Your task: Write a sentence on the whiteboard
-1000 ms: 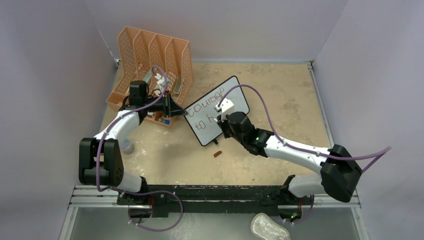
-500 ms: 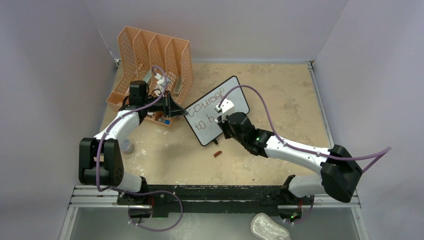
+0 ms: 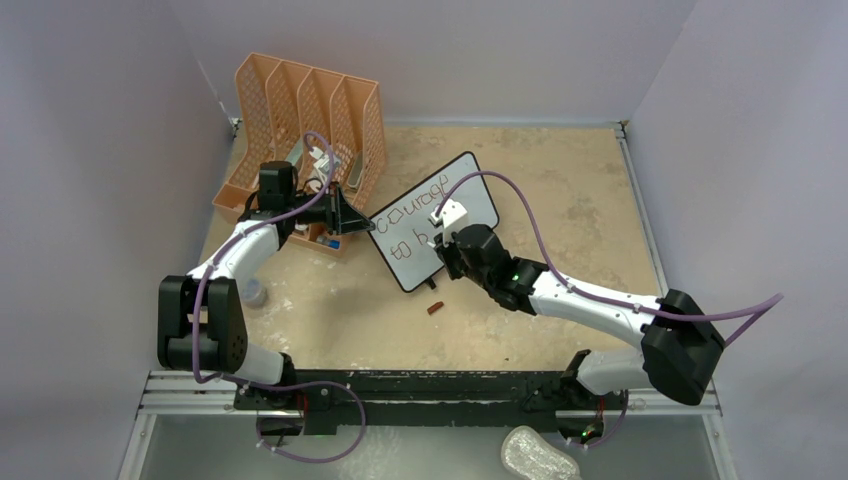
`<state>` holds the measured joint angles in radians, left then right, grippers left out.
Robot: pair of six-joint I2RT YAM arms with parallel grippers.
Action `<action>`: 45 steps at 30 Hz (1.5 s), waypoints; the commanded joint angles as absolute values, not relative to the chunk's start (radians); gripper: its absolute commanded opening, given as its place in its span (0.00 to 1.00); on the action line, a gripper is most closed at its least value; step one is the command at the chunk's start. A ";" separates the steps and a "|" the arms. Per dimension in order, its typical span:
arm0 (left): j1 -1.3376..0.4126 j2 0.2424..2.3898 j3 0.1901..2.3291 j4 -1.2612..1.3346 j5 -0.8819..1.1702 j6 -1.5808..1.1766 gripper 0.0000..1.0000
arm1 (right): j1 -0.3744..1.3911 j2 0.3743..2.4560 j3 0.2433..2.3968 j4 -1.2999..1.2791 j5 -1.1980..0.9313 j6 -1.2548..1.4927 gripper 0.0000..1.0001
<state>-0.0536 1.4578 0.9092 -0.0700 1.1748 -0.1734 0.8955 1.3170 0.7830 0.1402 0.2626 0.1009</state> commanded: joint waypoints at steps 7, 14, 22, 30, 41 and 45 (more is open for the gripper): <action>-0.069 1.478 0.918 -0.092 1.146 -0.135 0.00 | 0.894 1.301 0.820 0.131 0.209 0.081 0.00; -0.069 1.479 0.919 -0.090 1.148 -0.135 0.00 | 0.893 1.309 0.832 0.146 0.204 0.081 0.00; -0.069 1.479 0.918 -0.090 1.147 -0.137 0.00 | 0.894 1.316 0.846 0.159 0.210 0.077 0.00; -0.069 1.478 0.917 -0.092 1.146 -0.135 0.00 | 0.894 1.296 0.840 0.131 0.184 0.096 0.00; -0.069 1.477 0.918 -0.094 1.146 -0.133 0.00 | 0.868 1.254 0.800 0.160 0.256 0.089 0.00; -0.069 1.477 0.918 -0.094 1.146 -0.133 0.00 | 0.865 1.276 0.802 0.169 0.253 0.090 0.00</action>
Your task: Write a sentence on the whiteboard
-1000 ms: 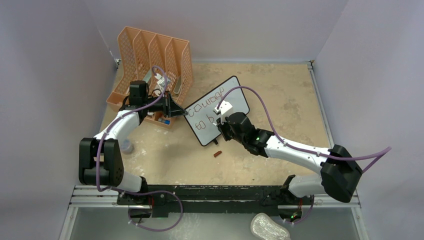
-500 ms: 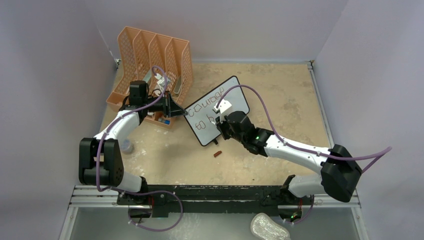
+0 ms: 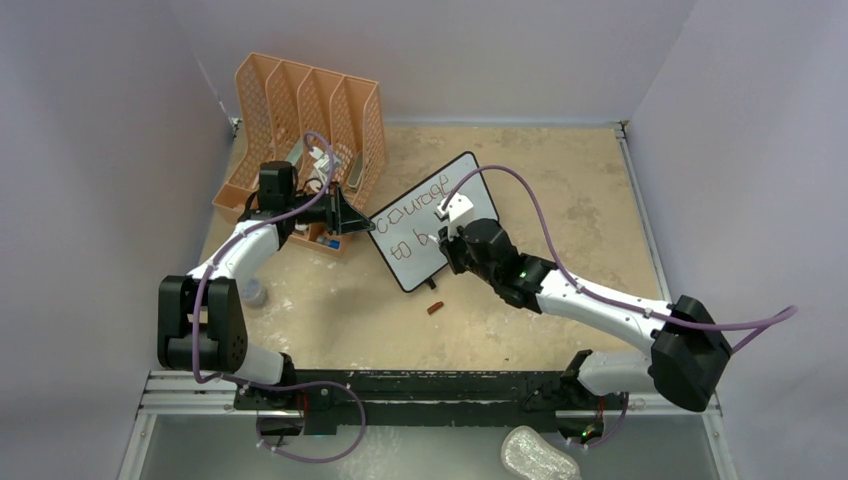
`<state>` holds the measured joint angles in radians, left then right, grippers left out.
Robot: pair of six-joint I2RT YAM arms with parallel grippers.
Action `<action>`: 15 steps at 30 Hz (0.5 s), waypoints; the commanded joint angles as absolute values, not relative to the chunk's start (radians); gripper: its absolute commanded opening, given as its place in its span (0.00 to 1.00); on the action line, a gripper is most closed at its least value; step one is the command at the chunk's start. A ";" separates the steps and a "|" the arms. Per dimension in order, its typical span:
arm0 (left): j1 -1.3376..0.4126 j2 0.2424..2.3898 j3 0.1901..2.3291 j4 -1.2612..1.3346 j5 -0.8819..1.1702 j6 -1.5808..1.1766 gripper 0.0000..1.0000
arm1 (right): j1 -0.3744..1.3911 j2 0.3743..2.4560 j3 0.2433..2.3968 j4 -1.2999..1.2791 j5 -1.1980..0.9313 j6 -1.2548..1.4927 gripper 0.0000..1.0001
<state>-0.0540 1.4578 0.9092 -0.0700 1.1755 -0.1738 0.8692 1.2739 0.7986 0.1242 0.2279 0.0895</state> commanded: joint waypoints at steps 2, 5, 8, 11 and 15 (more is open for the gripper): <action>-0.069 1.477 0.917 -0.094 1.147 -0.133 0.00 | 0.864 1.279 0.800 0.180 0.252 0.095 0.00; -0.069 1.478 0.917 -0.094 1.146 -0.133 0.00 | 0.863 1.283 0.798 0.191 0.256 0.098 0.00; -0.069 1.478 0.917 -0.093 1.146 -0.133 0.00 | 0.862 1.291 0.798 0.198 0.255 0.100 0.00; -0.069 1.479 0.917 -0.094 1.146 -0.133 0.00 | 0.861 1.296 0.798 0.201 0.256 0.098 0.00; -0.069 1.479 0.918 -0.093 1.147 -0.133 0.00 | 0.859 1.300 0.797 0.204 0.254 0.095 0.00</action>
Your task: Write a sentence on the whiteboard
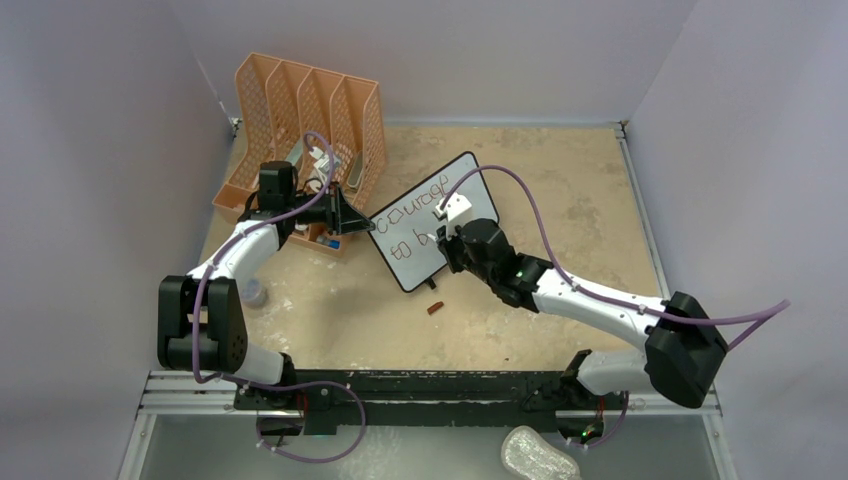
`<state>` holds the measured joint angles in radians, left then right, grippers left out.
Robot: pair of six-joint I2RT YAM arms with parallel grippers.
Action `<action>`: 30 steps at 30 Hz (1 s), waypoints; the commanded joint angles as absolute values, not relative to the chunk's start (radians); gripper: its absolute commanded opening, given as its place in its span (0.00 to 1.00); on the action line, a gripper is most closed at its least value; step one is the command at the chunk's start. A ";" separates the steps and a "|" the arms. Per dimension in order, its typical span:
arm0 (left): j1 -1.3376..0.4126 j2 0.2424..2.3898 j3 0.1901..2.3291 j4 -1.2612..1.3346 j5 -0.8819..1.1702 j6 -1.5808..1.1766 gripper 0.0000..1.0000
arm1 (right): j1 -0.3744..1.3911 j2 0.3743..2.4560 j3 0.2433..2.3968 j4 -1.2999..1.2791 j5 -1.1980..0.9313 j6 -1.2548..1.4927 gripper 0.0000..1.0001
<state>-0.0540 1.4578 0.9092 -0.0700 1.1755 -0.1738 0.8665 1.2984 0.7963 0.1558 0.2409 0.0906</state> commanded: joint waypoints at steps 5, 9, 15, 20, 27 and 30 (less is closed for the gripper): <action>-0.069 1.479 0.917 -0.093 1.149 -0.133 0.00 | 0.856 1.305 0.792 0.206 0.252 0.096 0.00; -0.069 1.479 0.917 -0.094 1.148 -0.133 0.00 | 0.854 1.307 0.791 0.205 0.250 0.094 0.00; -0.069 1.480 0.918 -0.093 1.149 -0.133 0.00 | 0.852 1.313 0.790 0.202 0.249 0.093 0.00; -0.069 1.480 0.918 -0.093 1.150 -0.133 0.00 | 0.850 1.319 0.791 0.205 0.249 0.092 0.00; -0.069 1.480 0.917 -0.093 1.149 -0.131 0.00 | 0.845 1.324 0.792 0.206 0.251 0.090 0.00; -0.069 1.479 0.917 -0.094 1.149 -0.132 0.00 | 0.842 1.321 0.790 0.206 0.259 0.090 0.00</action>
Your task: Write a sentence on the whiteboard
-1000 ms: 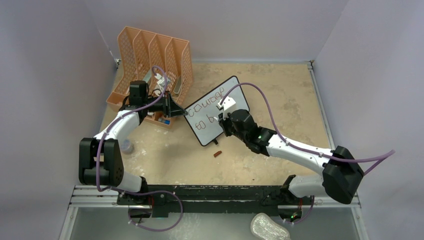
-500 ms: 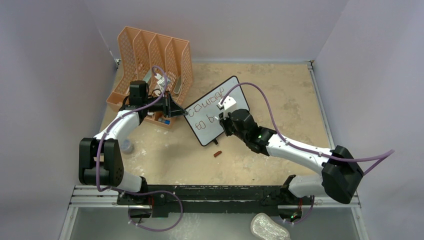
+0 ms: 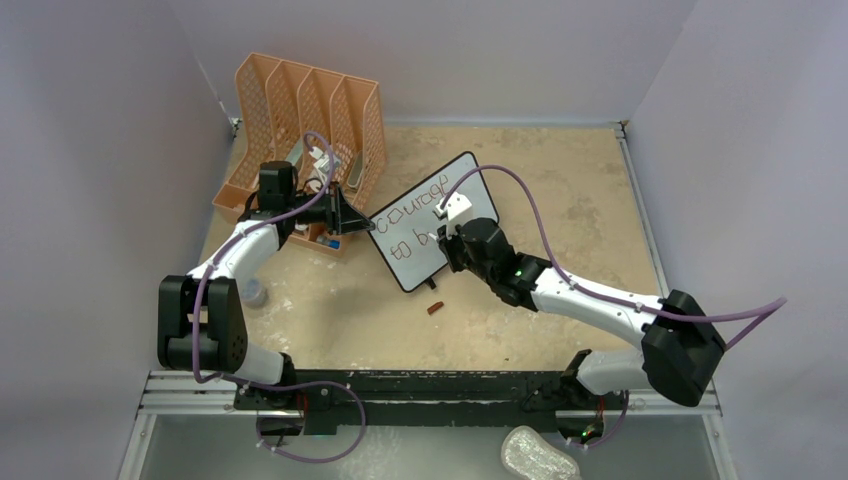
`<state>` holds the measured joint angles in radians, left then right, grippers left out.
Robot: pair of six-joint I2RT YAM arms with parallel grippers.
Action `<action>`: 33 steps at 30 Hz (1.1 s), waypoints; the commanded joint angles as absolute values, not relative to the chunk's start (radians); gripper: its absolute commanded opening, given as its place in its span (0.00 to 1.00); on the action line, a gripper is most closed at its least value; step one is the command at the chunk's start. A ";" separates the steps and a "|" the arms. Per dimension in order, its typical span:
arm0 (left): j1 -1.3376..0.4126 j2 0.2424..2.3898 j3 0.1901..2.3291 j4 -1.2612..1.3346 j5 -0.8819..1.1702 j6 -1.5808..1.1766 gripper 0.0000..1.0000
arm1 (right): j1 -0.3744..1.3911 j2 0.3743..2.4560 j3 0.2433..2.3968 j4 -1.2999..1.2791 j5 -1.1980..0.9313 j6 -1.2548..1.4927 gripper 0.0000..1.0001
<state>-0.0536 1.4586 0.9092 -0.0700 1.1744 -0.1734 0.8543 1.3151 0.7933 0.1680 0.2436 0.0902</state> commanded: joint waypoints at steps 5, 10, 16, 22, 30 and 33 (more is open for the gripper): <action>-0.069 1.478 0.918 -0.095 1.150 -0.132 0.00 | 0.833 1.319 0.790 0.200 0.265 0.087 0.00; -0.069 1.479 0.918 -0.096 1.149 -0.130 0.00 | 0.827 1.317 0.789 0.200 0.274 0.088 0.00; -0.069 1.479 0.917 -0.096 1.148 -0.130 0.00 | 0.818 1.316 0.790 0.202 0.283 0.089 0.00; -0.070 1.477 0.918 -0.098 1.149 -0.129 0.00 | 0.813 1.312 0.797 0.208 0.294 0.088 0.00; -0.069 1.477 0.918 -0.099 1.148 -0.127 0.00 | 0.811 1.314 0.810 0.221 0.294 0.081 0.00; -0.069 1.477 0.917 -0.099 1.149 -0.129 0.00 | 0.811 1.315 0.818 0.227 0.285 0.077 0.00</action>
<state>-0.0555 1.4586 0.9092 -0.0765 1.1751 -0.1738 0.8192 1.3151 0.7933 0.1722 0.2710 0.0891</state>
